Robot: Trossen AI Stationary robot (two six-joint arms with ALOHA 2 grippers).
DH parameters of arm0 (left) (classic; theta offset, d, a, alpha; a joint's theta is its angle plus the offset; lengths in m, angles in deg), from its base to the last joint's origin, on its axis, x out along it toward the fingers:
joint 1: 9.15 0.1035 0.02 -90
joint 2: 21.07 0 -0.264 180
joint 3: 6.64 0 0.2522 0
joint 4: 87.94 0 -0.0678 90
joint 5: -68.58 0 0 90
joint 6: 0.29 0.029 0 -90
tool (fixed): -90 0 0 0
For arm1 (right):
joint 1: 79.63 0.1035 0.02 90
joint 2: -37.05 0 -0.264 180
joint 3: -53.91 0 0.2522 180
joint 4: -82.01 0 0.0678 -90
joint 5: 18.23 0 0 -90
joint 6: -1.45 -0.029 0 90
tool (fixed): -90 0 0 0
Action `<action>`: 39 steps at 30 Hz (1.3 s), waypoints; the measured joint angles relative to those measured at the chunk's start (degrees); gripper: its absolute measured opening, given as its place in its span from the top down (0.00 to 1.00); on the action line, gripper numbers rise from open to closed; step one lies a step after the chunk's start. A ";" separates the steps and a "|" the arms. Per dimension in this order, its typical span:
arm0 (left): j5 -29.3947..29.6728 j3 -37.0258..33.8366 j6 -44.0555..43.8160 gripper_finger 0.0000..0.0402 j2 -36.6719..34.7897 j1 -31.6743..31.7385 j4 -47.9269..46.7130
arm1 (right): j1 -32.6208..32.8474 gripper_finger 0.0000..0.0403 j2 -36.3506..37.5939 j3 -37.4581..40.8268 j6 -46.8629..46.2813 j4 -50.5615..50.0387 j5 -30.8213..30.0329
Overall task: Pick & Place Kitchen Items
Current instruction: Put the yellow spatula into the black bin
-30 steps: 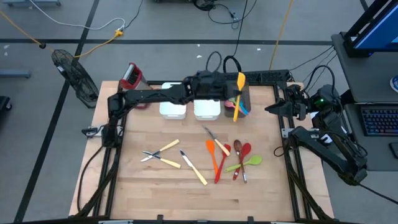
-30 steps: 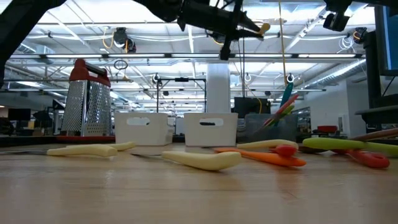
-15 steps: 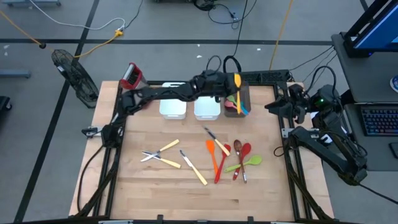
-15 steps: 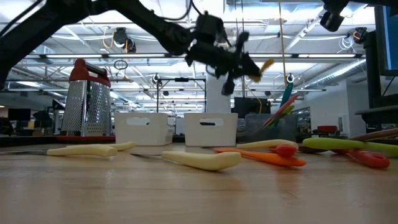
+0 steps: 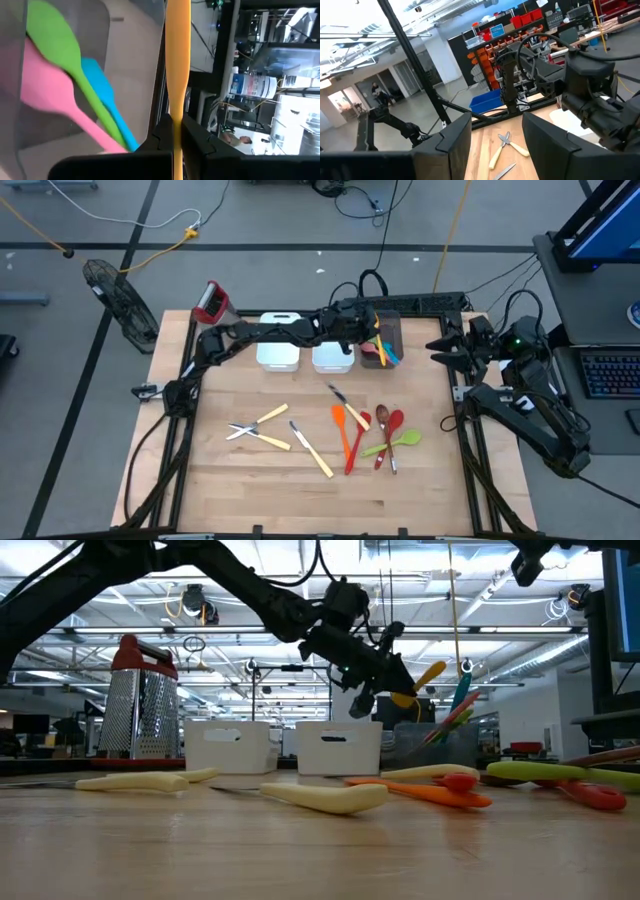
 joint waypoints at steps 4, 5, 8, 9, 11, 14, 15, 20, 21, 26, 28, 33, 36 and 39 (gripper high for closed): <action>-0.67 0.00 -1.04 0.99 0.00 -0.71 -3.08 | 0.00 0.58 0.00 0.00 0.08 0.00 0.01; -1.03 0.00 -1.54 0.99 0.00 -0.71 -3.72 | 0.00 0.58 0.00 0.00 0.08 0.00 0.01; -0.52 0.00 -3.45 0.99 0.04 -0.75 -3.67 | 0.00 0.58 0.00 0.00 0.07 -0.04 0.01; -0.18 0.00 -3.74 0.99 0.04 -0.81 -3.52 | 0.00 0.58 0.00 0.00 0.08 -0.03 0.01; -0.22 0.00 -4.40 0.99 0.04 -1.03 -3.71 | 0.00 0.58 0.00 0.00 0.07 -0.04 0.01; -0.60 0.00 -4.97 0.99 0.04 -1.47 -5.23 | 0.00 0.58 0.00 0.00 0.04 -0.11 0.01; -0.59 0.00 -5.04 0.99 0.04 -1.59 -5.82 | 0.00 0.58 0.00 0.00 -0.03 -0.22 0.01; -0.50 0.00 -5.89 0.99 0.04 -2.22 -6.38 | 0.00 0.58 0.00 0.00 -0.02 -0.50 0.01; -0.40 0.00 -6.07 0.99 0.04 -2.24 -6.74 | 0.00 0.58 0.00 0.00 -0.15 -0.50 -0.01; 1.72 0.00 -7.49 0.99 0.04 -2.03 -6.14 | 0.00 0.58 0.00 0.00 -1.34 -0.50 0.01; 1.83 0.00 -7.72 0.99 0.04 -1.86 -6.16 | 0.00 0.58 0.00 0.00 -1.30 -0.50 0.01; 1.90 0.00 -8.49 0.99 0.04 -2.03 -7.11 | 0.00 0.58 0.00 0.00 -1.30 -0.48 0.01; 1.91 0.00 -8.54 0.99 0.04 -2.23 -6.90 | 0.00 0.58 0.00 0.00 -1.30 -0.48 0.01; 1.71 0.00 -8.66 0.99 0.04 -2.40 -4.53 | 0.00 0.58 0.00 0.00 -1.28 -0.48 0.01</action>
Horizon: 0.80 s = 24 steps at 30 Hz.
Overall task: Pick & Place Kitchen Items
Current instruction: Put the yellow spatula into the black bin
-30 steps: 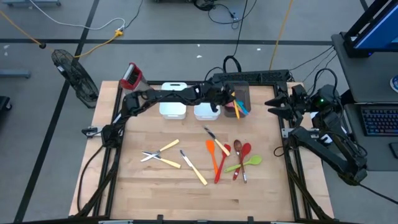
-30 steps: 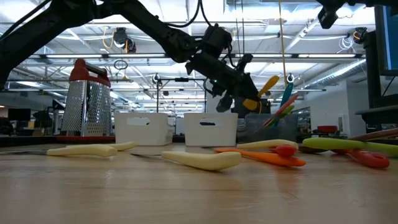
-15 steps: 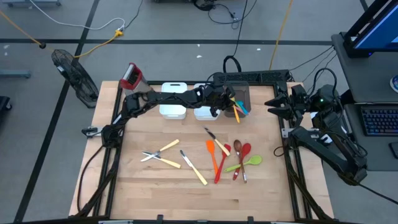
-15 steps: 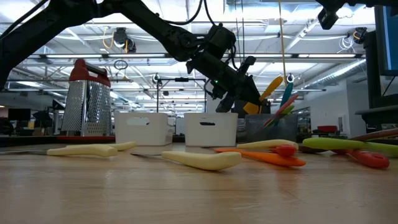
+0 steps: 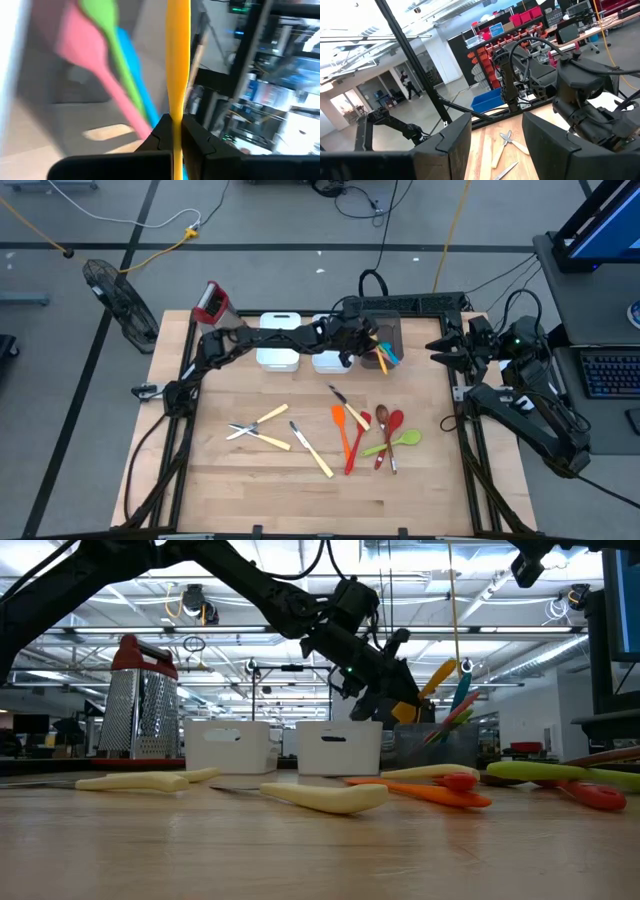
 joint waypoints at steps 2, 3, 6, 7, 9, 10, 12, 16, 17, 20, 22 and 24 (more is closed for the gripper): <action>-0.16 0.00 -0.04 0.98 0.00 -0.14 1.92 | 0.00 0.58 0.00 0.00 0.01 0.00 -0.03; -0.19 0.04 0.00 0.97 -0.02 -0.24 2.20 | 0.00 0.58 0.00 0.00 0.04 0.00 -0.07; -1.01 0.06 1.16 0.99 -0.02 -0.36 1.25 | 0.00 0.58 0.00 0.00 0.14 0.00 -0.11; -1.24 0.04 1.40 0.99 -0.02 -0.36 0.83 | 0.00 0.58 0.00 0.00 0.17 -0.02 -0.11; -1.35 0.04 1.58 0.99 -0.02 -0.32 0.29 | 0.00 0.58 0.00 0.00 0.22 0.00 -0.15; -1.33 0.04 1.84 0.97 -0.02 -0.26 -0.05 | 0.00 0.58 0.00 0.00 0.22 0.00 -0.15; -1.15 0.04 2.05 0.95 -0.02 -0.13 -0.86 | 0.00 0.58 0.00 0.00 0.23 -0.01 -0.16; -0.82 0.04 2.91 0.93 -0.02 -0.08 -0.81 | 0.00 0.58 0.00 0.00 0.24 -0.01 -0.17; -0.80 0.04 3.36 0.93 -0.02 -0.01 -0.81 | 0.00 0.58 0.00 0.00 0.24 -0.02 -0.17; -0.80 0.04 3.51 0.92 -0.02 0.03 -0.71 | 0.00 0.58 0.00 0.00 0.24 -0.01 -0.17; -0.80 0.04 3.45 0.92 -0.02 0.15 -0.35 | 0.00 0.58 0.00 0.00 0.22 -0.02 -0.17; -0.80 0.04 3.42 0.92 -0.02 0.31 -0.38 | 0.00 0.58 0.00 0.00 0.22 0.00 -0.17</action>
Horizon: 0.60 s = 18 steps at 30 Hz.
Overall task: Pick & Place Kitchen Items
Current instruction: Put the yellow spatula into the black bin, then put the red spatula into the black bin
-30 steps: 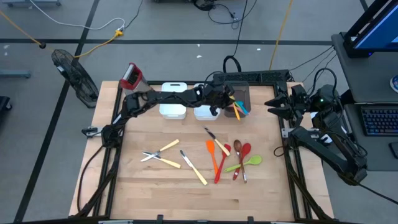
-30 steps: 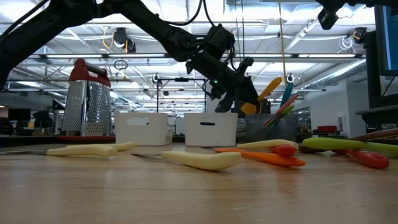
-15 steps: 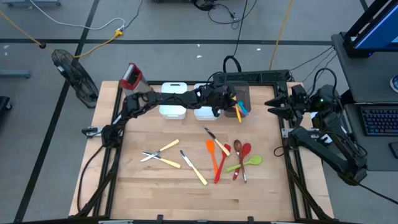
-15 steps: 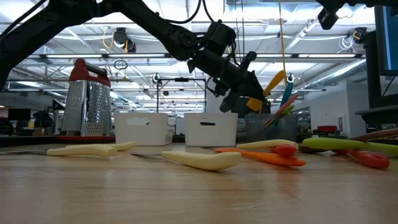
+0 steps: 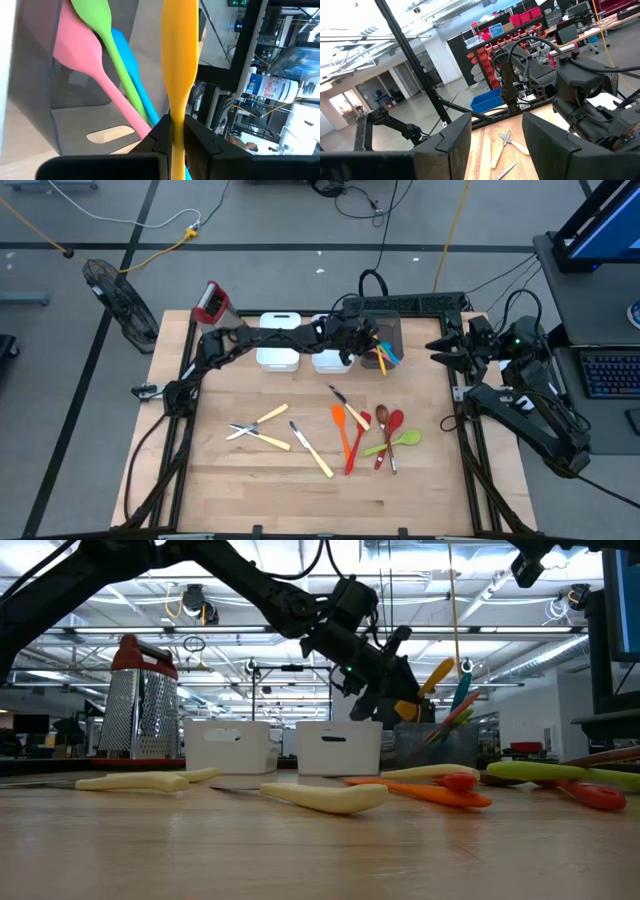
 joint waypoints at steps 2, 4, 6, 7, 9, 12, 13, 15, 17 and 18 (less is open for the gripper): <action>-0.02 0.00 -0.11 0.90 0.00 0.22 -0.04 | 0.00 0.58 0.00 0.00 0.02 -0.02 -0.01; -0.12 0.00 -0.17 0.86 0.00 0.46 0.64 | 0.00 0.58 0.00 0.00 0.01 -0.01 0.00; -0.28 0.00 -0.54 0.81 0.00 0.74 1.36 | 0.00 0.58 0.00 0.00 0.00 -0.02 -0.02; -0.31 0.00 -0.72 0.78 0.00 0.81 1.52 | 0.00 0.58 0.00 0.00 0.00 -0.02 -0.02; -0.42 0.00 -0.83 0.73 0.00 0.86 1.58 | 0.00 0.58 0.00 0.00 0.00 -0.02 -0.02; -0.43 0.00 -0.85 0.65 0.00 1.10 2.41 | 0.00 0.58 0.00 0.00 0.00 -0.02 -0.02; -0.41 0.00 -0.83 0.62 0.00 1.23 2.67 | 0.00 0.58 0.00 0.00 -0.02 -0.01 -0.02; -0.27 0.00 -0.79 0.58 0.00 1.67 2.75 | 0.00 0.58 -0.01 0.00 -0.33 -0.02 0.00; -0.59 0.00 -0.78 0.56 0.00 2.18 2.71 | 0.00 0.58 -0.02 0.00 -0.37 -0.02 0.00; -1.02 -0.02 -0.76 0.55 0.00 2.45 2.80 | 0.00 0.58 0.00 0.00 -0.37 -0.02 0.00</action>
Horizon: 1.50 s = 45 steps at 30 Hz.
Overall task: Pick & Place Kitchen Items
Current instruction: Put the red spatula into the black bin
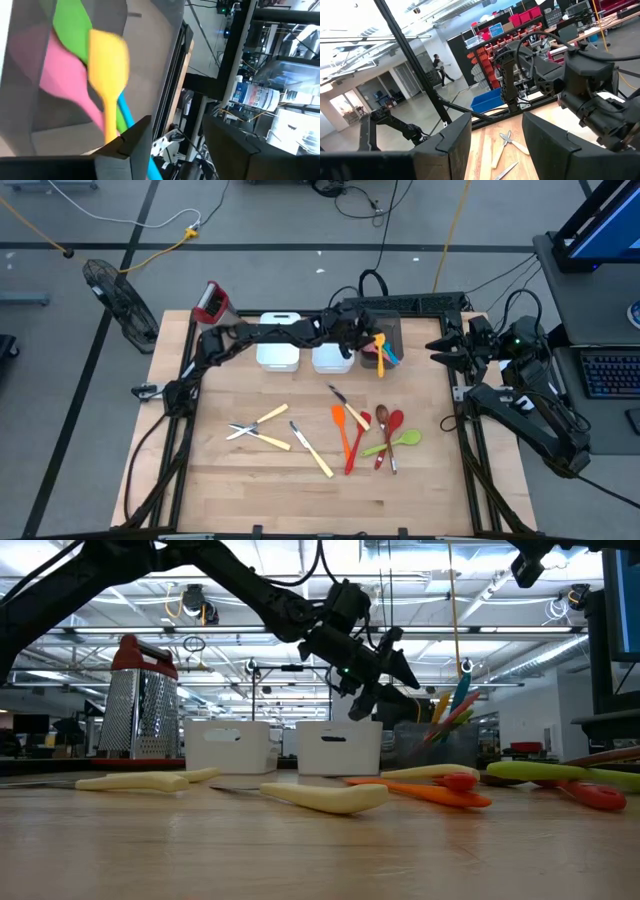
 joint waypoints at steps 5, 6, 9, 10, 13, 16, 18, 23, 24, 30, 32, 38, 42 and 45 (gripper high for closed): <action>-0.81 0.00 0.73 0.53 0.00 0.76 3.43 | 0.00 0.58 -0.02 0.00 -0.02 -0.42 0.00; -1.12 0.00 1.02 0.53 0.00 0.90 4.65 | 0.00 0.58 -0.02 0.00 -0.02 -0.62 0.00; -3.11 0.00 3.01 0.53 0.00 1.38 10.13 | 0.01 0.58 -0.01 0.00 -0.03 -1.79 0.16; -4.35 0.00 4.22 0.53 0.00 1.48 12.43 | 0.01 0.58 0.00 0.00 -0.04 -2.48 0.17; -8.72 0.00 8.97 0.53 -0.02 0.98 19.60 | 0.01 0.58 0.00 0.00 0.04 -4.75 0.31; -12.34 0.00 14.10 0.53 -0.79 -1.19 22.08 | 0.02 0.58 0.00 0.00 0.00 -6.09 0.39; -13.64 -0.04 17.98 0.53 -1.83 -3.02 21.08 | 0.02 0.58 0.00 0.00 0.04 -6.82 0.39; -13.68 -0.04 28.45 0.58 -4.78 -8.25 14.39 | 0.04 0.58 0.29 0.00 -0.02 -7.34 0.50; -13.09 -0.04 30.68 0.59 -5.29 -9.40 12.83 | 0.04 0.58 0.39 0.00 -0.02 -7.30 0.55; -11.54 -0.04 41.36 0.66 -9.78 -15.77 -3.03 | 0.04 0.58 1.40 0.00 -1.86 -7.34 0.72; -9.28 -0.02 42.41 0.68 -11.12 -17.85 -9.82 | 0.03 0.58 1.92 0.00 -2.20 -7.28 0.94; -1.46 -0.03 40.42 0.70 -11.87 -24.31 -25.05 | 0.02 0.58 3.30 0.00 -2.67 -7.24 1.75; 3.44 -0.03 37.32 0.70 -11.89 -28.00 -29.92 | 0.03 0.58 3.91 0.00 -3.06 -7.28 1.76; 10.58 -0.02 34.20 0.70 -11.85 -30.21 -35.05 | 0.03 0.58 4.05 0.00 -3.07 -7.25 1.77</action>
